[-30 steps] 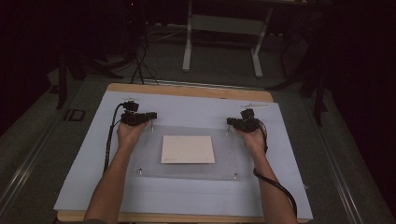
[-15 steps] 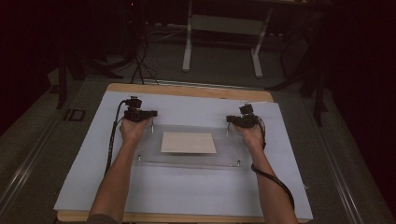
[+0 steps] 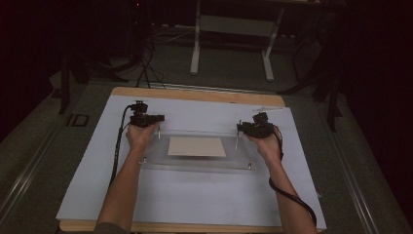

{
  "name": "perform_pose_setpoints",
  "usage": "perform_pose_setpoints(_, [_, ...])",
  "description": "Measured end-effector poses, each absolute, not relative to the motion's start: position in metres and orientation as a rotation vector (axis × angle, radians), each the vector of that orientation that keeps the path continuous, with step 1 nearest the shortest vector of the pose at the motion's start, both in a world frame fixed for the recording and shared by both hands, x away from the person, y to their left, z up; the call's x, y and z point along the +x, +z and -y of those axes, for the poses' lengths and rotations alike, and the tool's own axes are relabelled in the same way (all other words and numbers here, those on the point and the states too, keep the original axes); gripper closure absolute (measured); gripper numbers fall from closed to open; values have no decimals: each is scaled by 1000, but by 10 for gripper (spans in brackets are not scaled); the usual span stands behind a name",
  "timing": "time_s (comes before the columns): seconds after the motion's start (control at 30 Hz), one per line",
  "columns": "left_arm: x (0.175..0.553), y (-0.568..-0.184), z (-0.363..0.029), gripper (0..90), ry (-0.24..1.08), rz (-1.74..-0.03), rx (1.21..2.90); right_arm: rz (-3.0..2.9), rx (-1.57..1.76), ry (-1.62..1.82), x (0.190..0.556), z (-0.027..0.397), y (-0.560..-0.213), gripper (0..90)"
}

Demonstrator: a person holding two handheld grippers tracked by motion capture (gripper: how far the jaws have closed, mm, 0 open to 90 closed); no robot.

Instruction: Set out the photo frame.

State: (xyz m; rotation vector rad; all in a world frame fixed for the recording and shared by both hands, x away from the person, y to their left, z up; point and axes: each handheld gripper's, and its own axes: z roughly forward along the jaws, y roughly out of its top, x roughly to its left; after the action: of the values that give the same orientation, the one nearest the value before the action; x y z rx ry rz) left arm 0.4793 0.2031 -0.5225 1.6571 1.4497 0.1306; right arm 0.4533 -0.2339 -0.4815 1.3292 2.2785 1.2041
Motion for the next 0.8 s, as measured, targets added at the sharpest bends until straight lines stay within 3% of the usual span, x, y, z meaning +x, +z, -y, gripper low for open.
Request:
perform_pose_setpoints(0.13, [479, -523, -203, 827, 127, -1450, 1653, -2360, 1245, 1252, 435, 231, -474, 729])
perform_pose_setpoints(0.27, [479, -523, -203, 826, 125, -1452, 1646, -2432, 1205, 1277, 419, 224, -468, 894])
perform_pose_setpoints(0.8, [480, -524, -204, 824, 114, -1456, 1632, -2513, 953, 1304, 359, 197, -431, 900])
